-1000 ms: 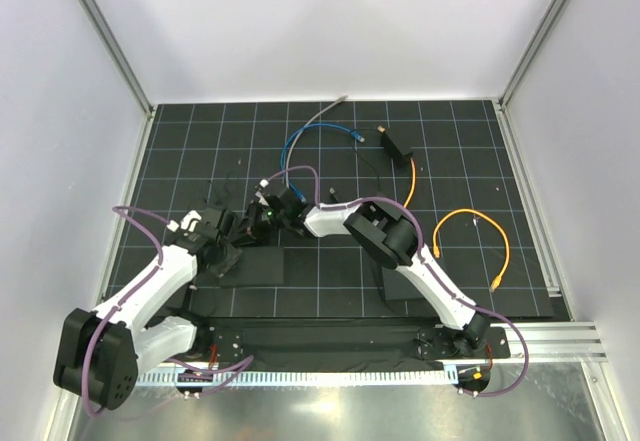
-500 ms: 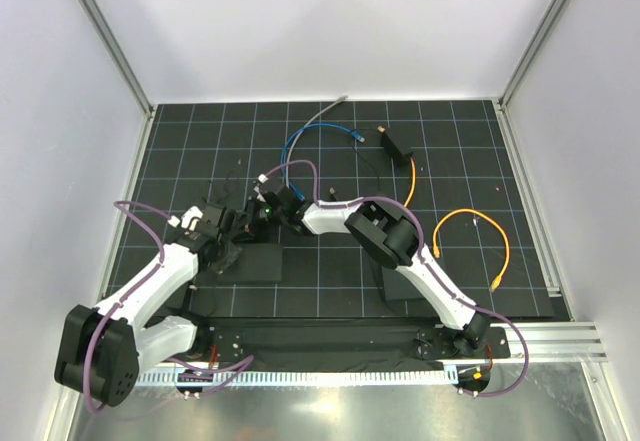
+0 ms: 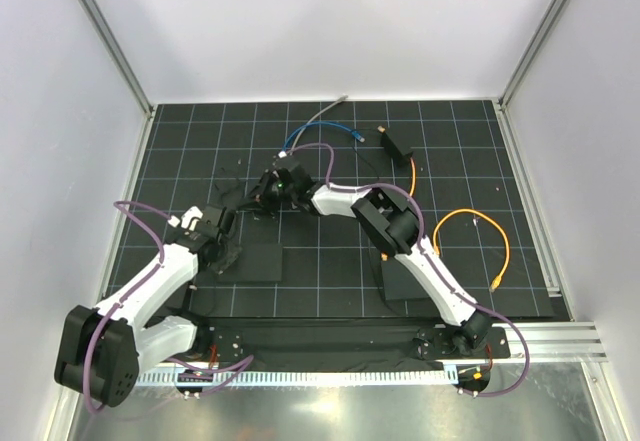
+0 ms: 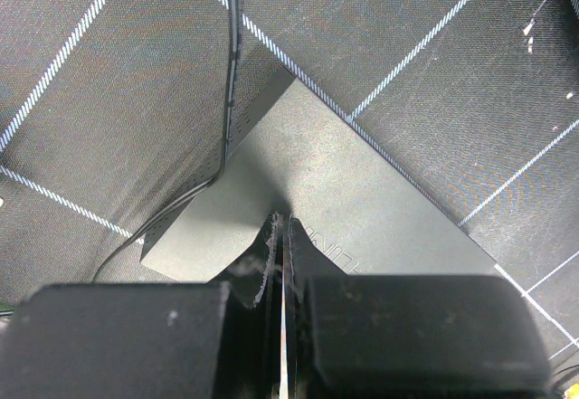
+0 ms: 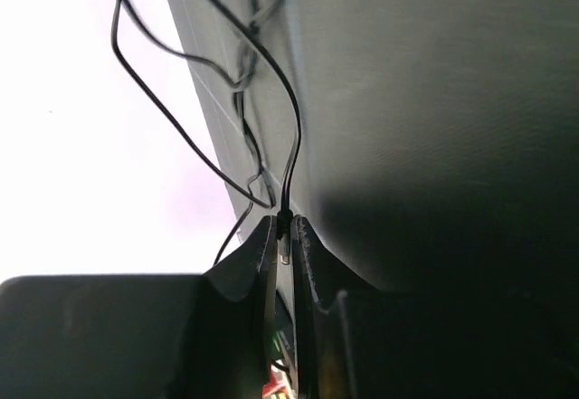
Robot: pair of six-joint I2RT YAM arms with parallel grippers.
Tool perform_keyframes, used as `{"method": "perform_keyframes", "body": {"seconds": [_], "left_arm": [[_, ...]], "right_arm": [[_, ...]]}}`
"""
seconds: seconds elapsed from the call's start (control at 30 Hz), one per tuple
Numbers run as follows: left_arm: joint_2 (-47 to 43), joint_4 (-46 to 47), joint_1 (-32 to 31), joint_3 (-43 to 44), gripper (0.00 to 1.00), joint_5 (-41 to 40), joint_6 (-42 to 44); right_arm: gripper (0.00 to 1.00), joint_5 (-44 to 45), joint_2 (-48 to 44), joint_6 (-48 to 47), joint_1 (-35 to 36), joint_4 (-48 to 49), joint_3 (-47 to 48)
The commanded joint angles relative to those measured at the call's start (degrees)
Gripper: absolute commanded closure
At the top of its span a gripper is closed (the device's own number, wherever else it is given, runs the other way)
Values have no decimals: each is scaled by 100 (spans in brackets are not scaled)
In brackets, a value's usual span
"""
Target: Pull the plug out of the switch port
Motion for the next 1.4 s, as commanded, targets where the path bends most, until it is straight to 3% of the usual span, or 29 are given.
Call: {"method": "perform_keyframes", "body": {"seconds": [0.0, 0.13, 0.23, 0.33, 0.43, 0.47, 0.57, 0.67, 0.97, 1.13, 1.37], "left_arm": [[81, -736, -5, -351, 100, 252, 120], [-113, -613, -5, -228, 100, 376, 103], [-279, -779, -5, 184, 97, 332, 199], [-438, -1034, -5, 659, 86, 200, 270], [-543, -1412, 4, 1211, 68, -88, 375], [-561, -1639, 21, 1370, 56, -160, 401], [-579, -1904, 223, 1749, 41, -344, 533], [-553, -2045, 627, 1776, 33, -275, 647], [-140, -1528, 1638, 1390, 22, 357, 744], [1, -1124, 1779, 1354, 11, 340, 709], [431, -536, 1814, 1161, 8, 648, 665]], "right_arm": [[99, -113, -152, -821, 140, -548, 636], [99, 229, -635, -2295, 149, -1583, 638], [99, 291, -873, -2879, 149, -2295, 795], [98, 221, -899, -3521, 149, -2975, 1120], [97, 46, -908, -3865, 157, -3343, 1288], [95, -16, -926, -3900, 157, -3380, 1279], [92, -280, -1075, -3997, 192, -3284, 1086], [92, -377, -1198, -4067, 245, -3292, 937], [92, -956, -1690, -4190, 517, -2967, 138], [94, -1256, -1875, -4094, 763, -2739, -320], [95, -1607, -1778, -3892, 1089, -2387, -566]]}}
